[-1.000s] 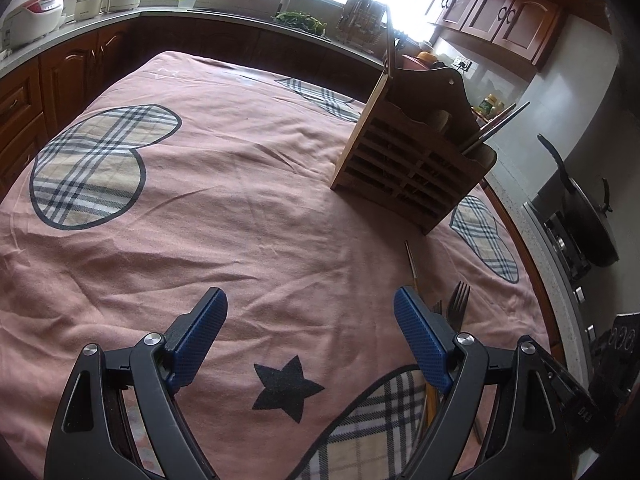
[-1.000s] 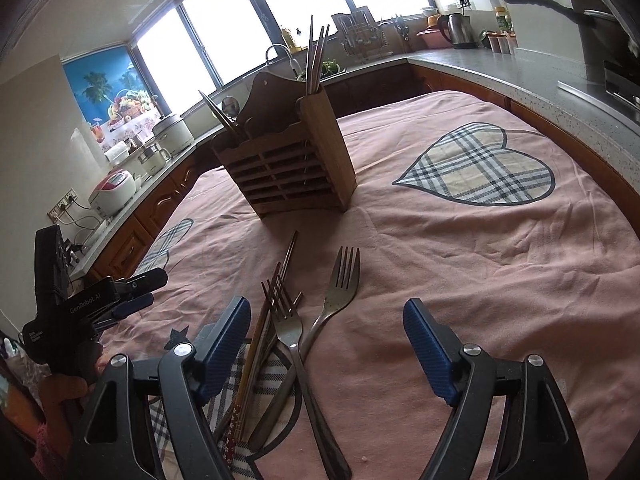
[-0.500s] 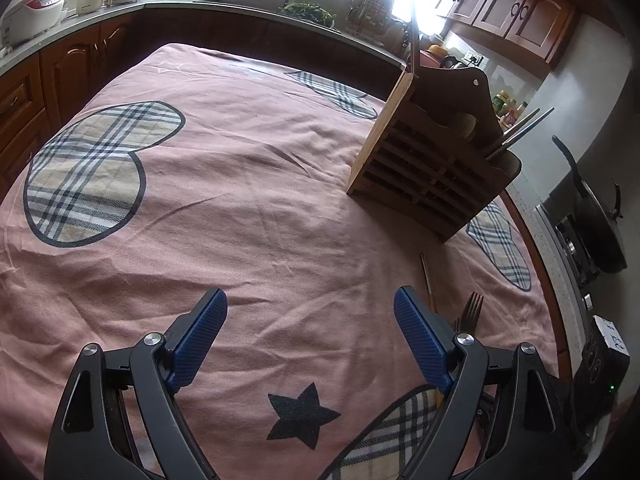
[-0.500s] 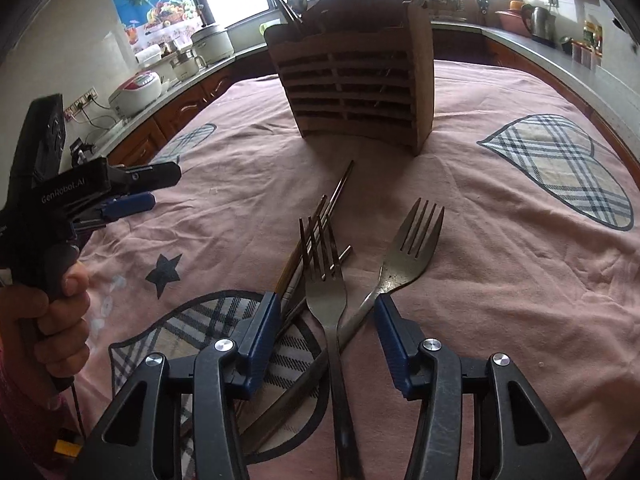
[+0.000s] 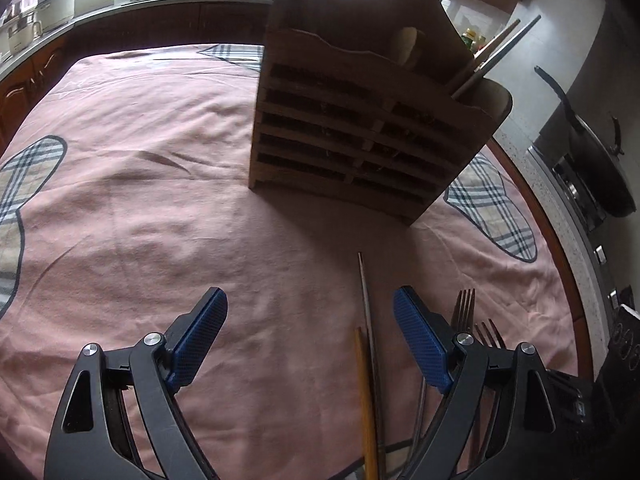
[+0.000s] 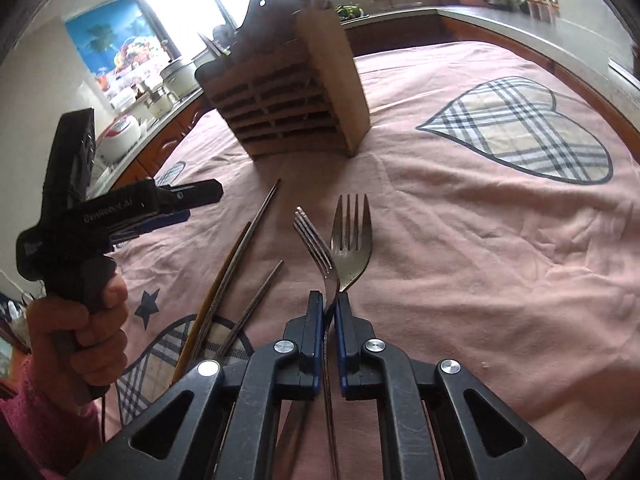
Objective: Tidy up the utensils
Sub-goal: 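Close the right tool on a metal fork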
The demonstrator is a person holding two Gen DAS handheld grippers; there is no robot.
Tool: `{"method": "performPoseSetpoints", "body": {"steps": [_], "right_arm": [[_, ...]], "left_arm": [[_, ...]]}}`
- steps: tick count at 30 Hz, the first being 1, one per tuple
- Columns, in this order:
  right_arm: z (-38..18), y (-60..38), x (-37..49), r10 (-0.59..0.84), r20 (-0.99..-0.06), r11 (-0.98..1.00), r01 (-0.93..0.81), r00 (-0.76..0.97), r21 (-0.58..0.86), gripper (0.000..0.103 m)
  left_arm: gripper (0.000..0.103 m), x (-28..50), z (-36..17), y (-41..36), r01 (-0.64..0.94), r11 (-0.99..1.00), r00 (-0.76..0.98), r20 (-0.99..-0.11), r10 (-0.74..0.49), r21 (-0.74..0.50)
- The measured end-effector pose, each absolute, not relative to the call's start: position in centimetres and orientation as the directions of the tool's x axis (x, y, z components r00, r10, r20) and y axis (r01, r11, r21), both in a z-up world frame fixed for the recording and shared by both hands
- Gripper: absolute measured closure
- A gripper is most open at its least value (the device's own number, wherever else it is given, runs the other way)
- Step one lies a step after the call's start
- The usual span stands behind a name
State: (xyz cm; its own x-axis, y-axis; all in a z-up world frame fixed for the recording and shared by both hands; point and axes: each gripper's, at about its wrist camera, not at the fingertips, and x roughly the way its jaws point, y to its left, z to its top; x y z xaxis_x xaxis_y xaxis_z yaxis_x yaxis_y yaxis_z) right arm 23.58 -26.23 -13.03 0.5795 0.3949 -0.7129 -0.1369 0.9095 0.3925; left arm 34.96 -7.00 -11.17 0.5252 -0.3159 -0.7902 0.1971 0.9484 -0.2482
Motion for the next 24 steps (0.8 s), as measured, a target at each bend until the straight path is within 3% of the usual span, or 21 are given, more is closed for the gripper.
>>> {"method": "performPoseSetpoints", "body": {"steps": [6, 8, 9, 10, 13, 19, 24], "right_arm": [[-13.0, -28.5, 23.9, 0.387, -0.707, 0.899, -0.072, 0.592, 0.431, 0.100], [-13.1, -28.4, 24.3, 0.378, -0.722, 0.906, -0.071, 0.580, 0.417, 0.100], [-13.1, -28.1, 24.5, 0.370, -0.731, 0.912, -0.075, 0.574, 0.403, 0.099], [-13.1, -27.9, 24.8, 0.359, -0.737, 0.919, -0.078, 0.572, 0.387, 0.094], [-13.1, -27.2, 25.5, 0.349, -0.754, 0.928, -0.095, 0.557, 0.359, 0.094], [-13.0, -26.0, 26.8, 0.338, -0.792, 0.941, -0.157, 0.508, 0.301, 0.082], [-12.9, -25.2, 27.4, 0.314, -0.811, 0.949, -0.197, 0.494, 0.247, 0.081]], "left_arm": [[0.038, 36.3, -12.1, -11.1, 0.288, 0.952, 0.504, -0.828, -0.243, -0.104], [0.056, 36.0, -12.1, -12.2, 0.326, 0.944, 0.514, -0.832, -0.211, -0.038], [0.060, 35.8, -12.1, -12.7, 0.346, 0.938, 0.518, -0.832, -0.200, -0.010], [0.070, 35.6, -12.1, -13.0, 0.368, 0.930, 0.516, -0.832, -0.204, 0.001], [0.096, 35.3, -11.9, -13.5, 0.403, 0.915, 0.501, -0.837, -0.219, 0.001], [0.097, 34.7, -11.3, -12.2, 0.415, 0.905, 0.475, -0.824, -0.308, -0.099], [0.099, 33.0, -9.2, -9.6, 0.395, 0.897, 0.496, -0.777, -0.388, -0.196]]}}
